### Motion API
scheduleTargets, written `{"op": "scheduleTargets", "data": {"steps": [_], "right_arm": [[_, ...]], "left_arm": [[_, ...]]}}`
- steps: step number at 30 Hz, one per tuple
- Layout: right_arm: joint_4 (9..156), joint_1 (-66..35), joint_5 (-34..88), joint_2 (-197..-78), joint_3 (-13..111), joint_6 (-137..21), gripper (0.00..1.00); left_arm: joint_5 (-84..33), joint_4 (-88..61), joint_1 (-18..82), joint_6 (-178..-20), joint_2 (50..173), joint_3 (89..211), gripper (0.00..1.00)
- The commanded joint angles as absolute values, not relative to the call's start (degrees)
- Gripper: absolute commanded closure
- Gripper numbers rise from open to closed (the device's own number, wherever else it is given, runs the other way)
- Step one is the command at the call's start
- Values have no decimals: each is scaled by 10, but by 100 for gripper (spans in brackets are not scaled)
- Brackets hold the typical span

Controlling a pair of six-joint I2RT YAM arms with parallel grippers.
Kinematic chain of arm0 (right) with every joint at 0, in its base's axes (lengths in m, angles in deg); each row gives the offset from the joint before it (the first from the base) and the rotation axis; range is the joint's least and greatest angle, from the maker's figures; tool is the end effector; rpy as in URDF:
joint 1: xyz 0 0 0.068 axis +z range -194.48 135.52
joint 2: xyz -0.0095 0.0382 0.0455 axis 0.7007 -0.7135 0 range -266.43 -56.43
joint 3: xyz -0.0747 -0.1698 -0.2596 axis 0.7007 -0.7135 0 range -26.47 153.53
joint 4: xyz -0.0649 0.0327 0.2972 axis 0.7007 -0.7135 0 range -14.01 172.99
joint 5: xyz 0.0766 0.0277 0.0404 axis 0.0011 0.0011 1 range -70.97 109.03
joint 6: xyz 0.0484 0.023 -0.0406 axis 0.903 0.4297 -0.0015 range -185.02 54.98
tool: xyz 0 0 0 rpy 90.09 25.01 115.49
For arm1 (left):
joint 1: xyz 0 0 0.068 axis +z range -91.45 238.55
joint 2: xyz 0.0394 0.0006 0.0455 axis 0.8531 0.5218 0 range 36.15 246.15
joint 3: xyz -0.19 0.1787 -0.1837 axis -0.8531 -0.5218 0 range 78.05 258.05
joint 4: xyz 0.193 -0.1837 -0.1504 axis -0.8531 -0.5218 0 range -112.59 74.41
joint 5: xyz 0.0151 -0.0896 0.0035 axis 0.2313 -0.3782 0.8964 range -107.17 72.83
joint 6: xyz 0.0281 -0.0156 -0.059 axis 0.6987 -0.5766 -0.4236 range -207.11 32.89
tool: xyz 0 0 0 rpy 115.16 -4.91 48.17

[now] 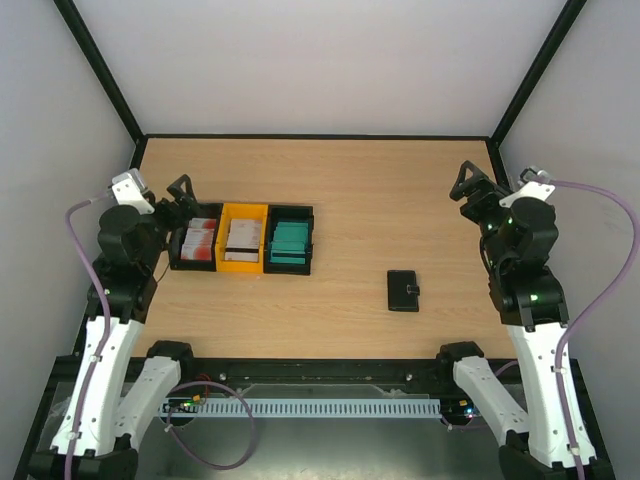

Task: Put the credit cards into the card holder
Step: Move the storage box to the center of the board.

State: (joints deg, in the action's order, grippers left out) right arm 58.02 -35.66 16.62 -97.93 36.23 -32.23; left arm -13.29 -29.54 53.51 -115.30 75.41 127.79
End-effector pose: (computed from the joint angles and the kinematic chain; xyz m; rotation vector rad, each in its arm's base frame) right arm 0.1629 0.0230 0.4730 0.3770 1.6188 0.5200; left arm 0.1821 -0.0124 0.4151 -0.3813 1.6008 -0.3891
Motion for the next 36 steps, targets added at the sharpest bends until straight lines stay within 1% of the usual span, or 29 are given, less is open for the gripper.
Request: {"op": "scheduleTargets", "data": {"steps": [1, 4, 9, 11, 15, 17, 21, 24, 26, 28, 33, 36], "right_arm": [[585, -387, 245, -980, 354, -316, 3], [601, -399, 270, -975, 334, -306, 2], [637, -409, 353, -989, 290, -296, 2], [659, -411, 377, -995, 265, -278, 2], [718, -413, 438, -1019, 211, -250, 2], [745, -412, 466, -1036, 186, -238, 2], [767, -390, 472, -1075, 152, -232, 2], [754, -349, 422, -1102, 148, -239, 1], [747, -329, 403, -1120, 143, -240, 0], [746, -318, 389, -1136, 132, -238, 1], [730, -298, 343, -1163, 112, -241, 3], [721, -293, 300, -1163, 99, -238, 5]], "left_arm": [[-176, -240, 564, -1170, 762, 1256, 1], [-191, -231, 577, -1179, 768, 1241, 1], [-227, -214, 588, -1198, 775, 1214, 0], [-269, -199, 593, -1186, 779, 1204, 0], [-404, -194, 594, -1163, 806, 1200, 0], [-433, -215, 579, -1155, 822, 1201, 0], [-400, -272, 497, -1138, 841, 1199, 0], [-330, -323, 408, -1141, 864, 1195, 3], [-280, -360, 354, -1157, 890, 1192, 8], [-250, -390, 308, -1179, 920, 1183, 16], [-236, -403, 202, -1229, 971, 1148, 41], [-236, -389, 162, -1244, 997, 1130, 49]]}}
